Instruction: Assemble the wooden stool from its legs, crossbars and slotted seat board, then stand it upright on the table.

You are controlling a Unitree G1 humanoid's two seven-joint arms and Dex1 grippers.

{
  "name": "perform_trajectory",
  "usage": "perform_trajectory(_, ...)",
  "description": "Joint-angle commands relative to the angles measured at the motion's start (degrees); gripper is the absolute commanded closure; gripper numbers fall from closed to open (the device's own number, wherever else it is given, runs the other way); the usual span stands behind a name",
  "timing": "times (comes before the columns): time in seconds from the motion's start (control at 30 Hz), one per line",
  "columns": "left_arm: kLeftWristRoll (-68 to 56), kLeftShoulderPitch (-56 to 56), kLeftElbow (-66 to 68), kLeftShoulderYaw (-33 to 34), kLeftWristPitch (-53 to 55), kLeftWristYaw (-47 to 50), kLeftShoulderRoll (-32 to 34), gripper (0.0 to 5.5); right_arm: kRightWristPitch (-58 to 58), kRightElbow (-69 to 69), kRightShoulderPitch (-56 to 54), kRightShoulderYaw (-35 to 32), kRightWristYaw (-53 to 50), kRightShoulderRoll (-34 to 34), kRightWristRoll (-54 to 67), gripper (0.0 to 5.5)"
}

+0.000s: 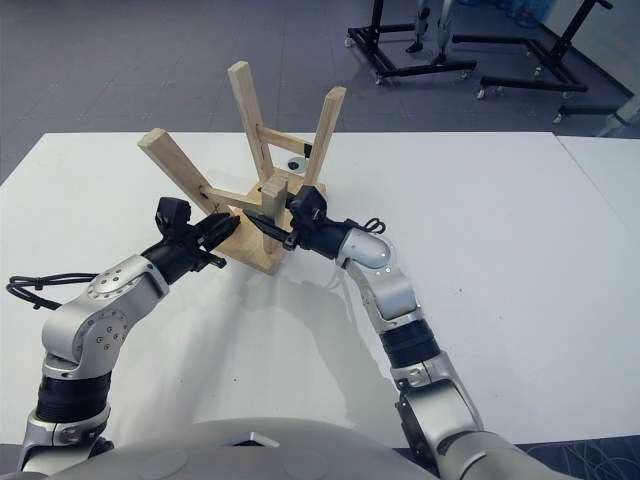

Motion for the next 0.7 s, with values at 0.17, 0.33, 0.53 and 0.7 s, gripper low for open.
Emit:
perform_trajectory(0.17,-4.5,-7.3,-2.7,6.3,5.2,1.8,-0.1,4.33,-3.4,1.7,3.3,-1.9,0.5,-0.4,0.6,3.43)
perform_trajectory(0.33,-5.8,-10.2,-5.3,6.7,8.0,2.7,-0.1,4.33,-4.8,2.8,3.2,-1.2,0.2,-0.8,-1.2,3.43)
perform_trajectory(0.53,-7.3,-12.6,-7.6,7.0,10.8,4.4,-0.4,4.33,-6.1,2.9,3.1,-0.6,-0.5,-1.5,-2.9,3.43)
perform_trajectory(0.7,-4.9,-11.1,-8.7,3.6,10.3,3.7,0.6,4.33,-6.9,3.4,3.5,-0.6,-1.4,-1.5,-3.3,3.43)
